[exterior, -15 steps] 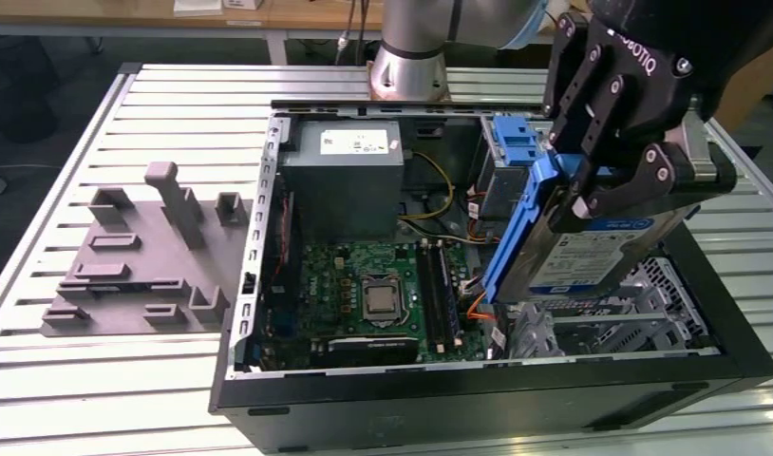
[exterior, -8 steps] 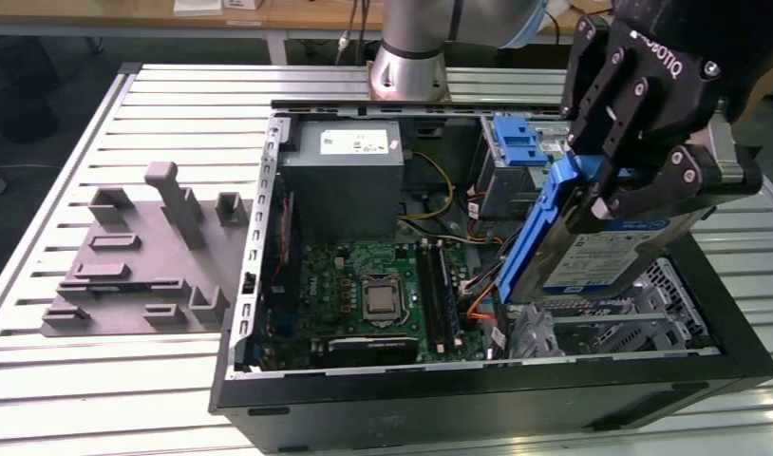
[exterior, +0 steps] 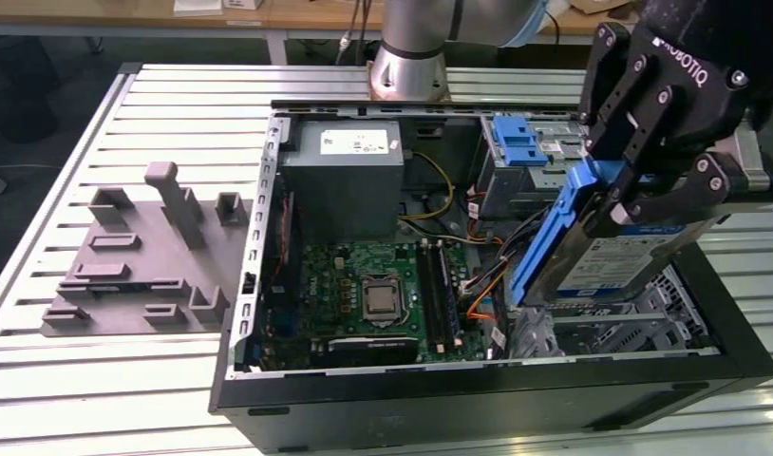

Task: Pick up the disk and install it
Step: 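Insert the disk into the insertion slot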

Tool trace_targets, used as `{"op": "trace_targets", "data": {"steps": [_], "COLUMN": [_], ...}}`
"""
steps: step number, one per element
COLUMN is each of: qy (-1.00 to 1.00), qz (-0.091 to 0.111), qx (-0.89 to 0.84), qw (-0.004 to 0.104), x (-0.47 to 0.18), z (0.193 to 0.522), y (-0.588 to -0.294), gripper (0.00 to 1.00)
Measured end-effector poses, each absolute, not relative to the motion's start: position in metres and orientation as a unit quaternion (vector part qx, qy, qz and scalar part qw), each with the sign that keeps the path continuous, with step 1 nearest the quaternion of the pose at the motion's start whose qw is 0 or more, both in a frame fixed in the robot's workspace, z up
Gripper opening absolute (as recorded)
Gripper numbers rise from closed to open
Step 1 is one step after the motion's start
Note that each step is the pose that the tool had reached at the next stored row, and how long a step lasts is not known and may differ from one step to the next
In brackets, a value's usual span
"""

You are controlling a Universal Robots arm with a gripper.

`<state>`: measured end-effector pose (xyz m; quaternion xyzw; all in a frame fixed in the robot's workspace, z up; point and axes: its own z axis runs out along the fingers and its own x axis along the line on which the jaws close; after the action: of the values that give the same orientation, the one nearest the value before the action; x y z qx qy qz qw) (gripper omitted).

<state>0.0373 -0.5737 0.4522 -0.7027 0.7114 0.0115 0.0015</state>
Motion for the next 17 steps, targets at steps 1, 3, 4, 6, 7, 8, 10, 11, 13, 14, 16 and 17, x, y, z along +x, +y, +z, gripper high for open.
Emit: {"op": "trace_targets", "data": {"steps": [1, 3, 4, 6, 7, 8, 10, 11, 13, 14, 16, 17], "qy": [0.711, 0.711, 0.711, 0.711, 0.711, 0.711, 0.711, 0.711, 0.711, 0.711, 0.711, 0.711], "qz": [0.012, 0.011, 0.012, 0.011, 0.011, 0.011, 0.011, 0.012, 0.011, 0.012, 0.011, 0.011], "qx": [-0.703, -0.703, -0.703, -0.703, -0.703, -0.703, -0.703, -0.703, -0.703, -0.703, -0.703, -0.703], "qw": [0.001, 0.001, 0.002, 0.001, 0.001, 0.001, 0.001, 0.001, 0.001, 0.001, 0.001, 0.001], "x": [0.038, 0.039, 0.04, 0.043, 0.044, 0.046, 0.05, 0.051, 0.053, 0.053, 0.053, 0.054], "z": [0.452, 0.451, 0.451, 0.45, 0.45, 0.45, 0.449, 0.449, 0.449, 0.449, 0.449, 0.449], "y": [-0.575, -0.576, -0.576, -0.576, -0.576, -0.576, -0.576, -0.576, -0.576, -0.576, -0.576, -0.576], "gripper": [0.36, 0.36, 0.36, 0.36, 0.36, 0.36, 0.36, 0.36, 0.36, 0.36, 0.36, 0.36]}}
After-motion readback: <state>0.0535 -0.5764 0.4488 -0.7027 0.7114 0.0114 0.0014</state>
